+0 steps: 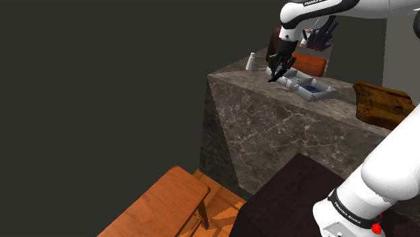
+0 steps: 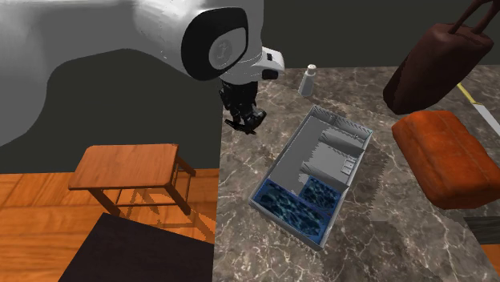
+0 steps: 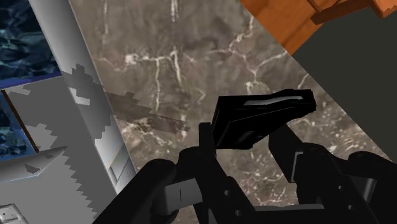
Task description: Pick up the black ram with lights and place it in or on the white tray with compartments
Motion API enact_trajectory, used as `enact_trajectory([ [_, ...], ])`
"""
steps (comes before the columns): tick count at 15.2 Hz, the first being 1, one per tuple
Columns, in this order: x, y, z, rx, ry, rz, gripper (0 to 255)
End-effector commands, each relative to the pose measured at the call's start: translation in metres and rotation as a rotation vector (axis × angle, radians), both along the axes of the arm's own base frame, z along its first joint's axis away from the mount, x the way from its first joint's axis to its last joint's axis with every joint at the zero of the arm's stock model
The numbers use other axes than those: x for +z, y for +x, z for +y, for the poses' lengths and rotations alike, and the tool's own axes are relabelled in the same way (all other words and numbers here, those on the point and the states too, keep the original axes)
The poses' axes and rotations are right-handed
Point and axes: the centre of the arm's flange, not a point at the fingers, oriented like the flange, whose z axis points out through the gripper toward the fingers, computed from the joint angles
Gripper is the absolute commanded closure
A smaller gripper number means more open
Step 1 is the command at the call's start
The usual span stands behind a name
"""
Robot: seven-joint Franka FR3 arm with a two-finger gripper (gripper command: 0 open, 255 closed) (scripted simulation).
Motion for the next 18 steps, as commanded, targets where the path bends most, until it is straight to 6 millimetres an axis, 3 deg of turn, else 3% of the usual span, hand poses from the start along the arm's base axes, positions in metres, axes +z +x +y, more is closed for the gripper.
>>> enact_trajectory([
  [1,0.012,-0.001,0.0,0.0,0.0,0.0,255],
  [5,0.032,-0.001,0.0,0.0,0.0,0.0,255],
  [18,0.038,-0.031,-0.169,0.0,0.0,0.0,255],
])
